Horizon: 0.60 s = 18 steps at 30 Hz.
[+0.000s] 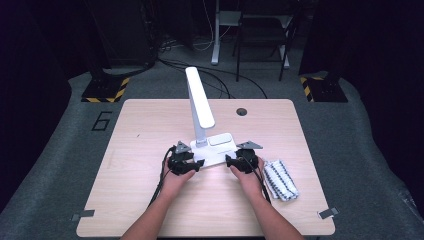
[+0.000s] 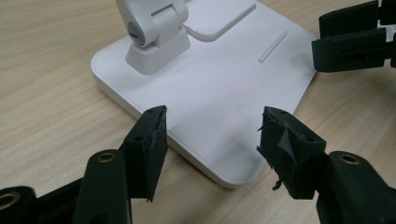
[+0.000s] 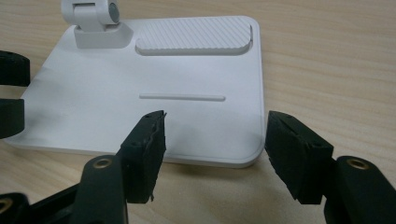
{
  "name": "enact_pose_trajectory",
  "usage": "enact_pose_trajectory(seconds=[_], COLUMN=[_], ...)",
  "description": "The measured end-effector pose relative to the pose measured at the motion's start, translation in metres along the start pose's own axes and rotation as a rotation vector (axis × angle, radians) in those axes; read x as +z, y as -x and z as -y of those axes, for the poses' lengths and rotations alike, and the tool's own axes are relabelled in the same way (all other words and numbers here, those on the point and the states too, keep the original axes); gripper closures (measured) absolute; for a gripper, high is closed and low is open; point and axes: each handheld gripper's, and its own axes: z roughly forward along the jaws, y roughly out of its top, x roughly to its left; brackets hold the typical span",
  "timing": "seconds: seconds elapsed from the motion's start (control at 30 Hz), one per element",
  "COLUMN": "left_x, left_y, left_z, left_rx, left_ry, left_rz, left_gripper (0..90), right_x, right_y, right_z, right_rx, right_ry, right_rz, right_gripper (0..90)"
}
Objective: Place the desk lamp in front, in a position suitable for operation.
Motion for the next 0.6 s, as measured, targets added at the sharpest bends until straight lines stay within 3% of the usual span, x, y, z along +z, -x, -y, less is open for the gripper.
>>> enact_pose_trajectory(seconds=[0.07, 0.1, 0.23, 0.6], left_x=[0.001, 0.001, -0.002, -0.019], left_y=[-0.001, 0.0, 0.005, 0.012], left_z=[0.0, 0.001, 0.0, -0.002], left_rx=[-0.009, 0.012, 0.026, 0.056], left_ry=[-0.001, -0.023, -0.032, -0.005], left_rz=[0.009, -0.001, 0.013, 0.031], left_gripper=[41.7, 41.6, 41.8, 41.7], right_x=[0.0, 0.001, 0.003, 0.016], right_y=[-0.001, -0.002, -0.001, -0.005], right_z=[0.0, -0.002, -0.008, -0.019], right_rx=[-0.001, -0.011, -0.017, -0.023], right_ry=[0.004, 0.003, 0.007, 0.004], right_rz=[0.004, 0.003, 0.008, 0.04], right_gripper=[37.9, 37.9, 37.1, 33.3])
